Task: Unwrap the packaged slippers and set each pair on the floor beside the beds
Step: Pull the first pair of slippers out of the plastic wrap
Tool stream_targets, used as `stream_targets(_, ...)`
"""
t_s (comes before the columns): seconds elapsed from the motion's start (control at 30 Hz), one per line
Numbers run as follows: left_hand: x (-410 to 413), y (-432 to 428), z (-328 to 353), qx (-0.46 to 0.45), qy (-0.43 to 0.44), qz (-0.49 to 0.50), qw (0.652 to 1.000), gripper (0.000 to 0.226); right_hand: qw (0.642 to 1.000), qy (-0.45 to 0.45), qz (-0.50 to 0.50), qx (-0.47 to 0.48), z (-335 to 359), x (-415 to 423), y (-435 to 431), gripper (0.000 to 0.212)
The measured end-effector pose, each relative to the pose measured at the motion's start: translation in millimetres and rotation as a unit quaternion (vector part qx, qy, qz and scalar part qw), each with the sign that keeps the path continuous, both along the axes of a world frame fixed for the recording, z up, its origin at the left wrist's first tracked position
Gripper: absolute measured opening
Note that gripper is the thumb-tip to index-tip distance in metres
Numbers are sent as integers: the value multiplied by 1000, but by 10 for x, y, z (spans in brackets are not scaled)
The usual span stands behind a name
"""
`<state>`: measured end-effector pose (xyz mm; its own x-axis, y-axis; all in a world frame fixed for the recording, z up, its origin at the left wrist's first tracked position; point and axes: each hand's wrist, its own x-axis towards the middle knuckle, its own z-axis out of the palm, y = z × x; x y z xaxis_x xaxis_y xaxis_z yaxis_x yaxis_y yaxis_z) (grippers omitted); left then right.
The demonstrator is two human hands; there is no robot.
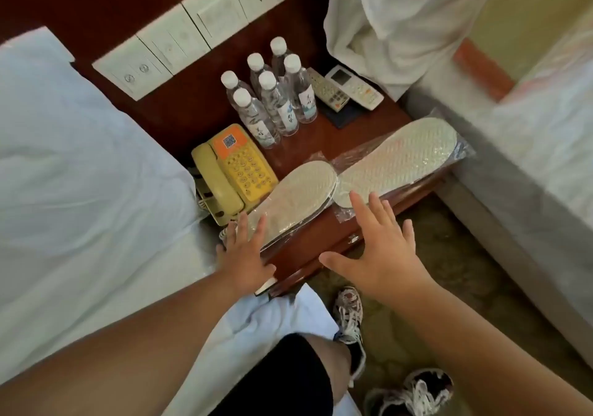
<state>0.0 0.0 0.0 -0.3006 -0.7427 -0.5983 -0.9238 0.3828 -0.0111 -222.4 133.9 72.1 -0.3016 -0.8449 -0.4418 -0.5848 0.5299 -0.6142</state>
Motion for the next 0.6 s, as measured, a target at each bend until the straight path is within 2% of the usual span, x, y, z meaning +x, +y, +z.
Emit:
stream_targets(0.1, 76, -63, -229, -71, 6, -58, 996, 107, 1000, 10, -6, -19, -233, 102, 65, 105)
stream_targets(0.4, 314, -121, -695, -197, 120, -66, 971, 104, 989, 97, -30, -110, -639, 511, 127, 104)
stream_targets(0.6, 462, -190, -684, -118, 215, -33, 969, 92, 986, 116, -62, -100, -670, 1089, 282, 105)
